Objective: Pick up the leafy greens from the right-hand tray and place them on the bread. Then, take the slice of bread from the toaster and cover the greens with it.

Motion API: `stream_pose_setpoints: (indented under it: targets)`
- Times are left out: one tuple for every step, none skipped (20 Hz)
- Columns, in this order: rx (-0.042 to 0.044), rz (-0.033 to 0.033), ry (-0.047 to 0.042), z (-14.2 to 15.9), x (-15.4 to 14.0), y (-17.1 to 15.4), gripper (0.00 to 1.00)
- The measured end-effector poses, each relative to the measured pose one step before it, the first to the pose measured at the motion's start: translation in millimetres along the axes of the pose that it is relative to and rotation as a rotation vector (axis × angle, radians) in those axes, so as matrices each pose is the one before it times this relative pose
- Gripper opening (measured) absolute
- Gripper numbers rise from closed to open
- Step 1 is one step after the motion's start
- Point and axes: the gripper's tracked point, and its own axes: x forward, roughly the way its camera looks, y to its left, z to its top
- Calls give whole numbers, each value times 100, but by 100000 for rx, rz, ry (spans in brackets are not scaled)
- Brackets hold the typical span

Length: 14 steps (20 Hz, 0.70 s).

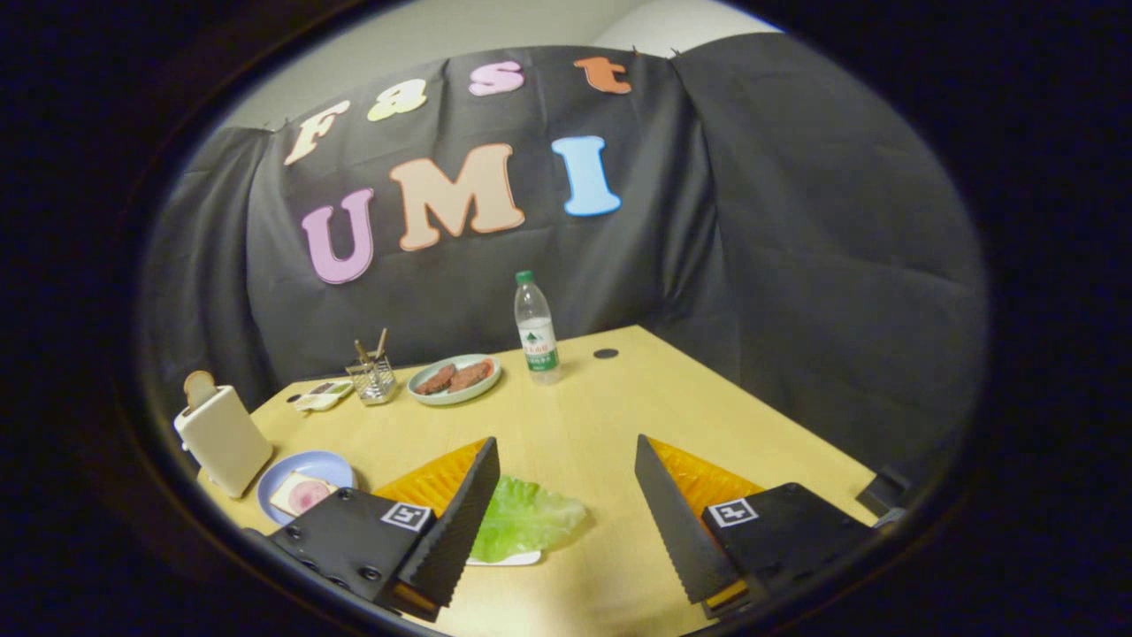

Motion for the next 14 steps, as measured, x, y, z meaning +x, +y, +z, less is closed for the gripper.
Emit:
stream_pose_setpoints:
  targets:
    - [1896, 921, 2618, -830, 793, -95, 98]
    - [1766, 1105, 2593, -725, 636, 17, 98]
    - [1695, 1158, 2401, -822, 691, -65, 97]
    - [1875, 925, 2467, -712, 597, -70, 97]
    - [2081, 667, 2391, -628, 388, -36, 97]
    - [2062, 818, 1913, -478, 458, -138, 97]
    - [2127, 1194, 1674, -538, 533, -26, 96]
    - [2329, 1416, 1595, -406, 488, 81, 96]
    - [2461, 1708, 1654, -485, 456, 109, 96]
    - [2067, 999, 1495, -334, 448, -20, 95]
    - [1274, 195, 1178, -391, 286, -178, 95]
    - [362, -677, 877, -208, 241, -258, 95]
    - [-253, -1367, 644, -186, 263, -369, 95]
    - [-404, -1101, 518, -230, 317, -187, 95]
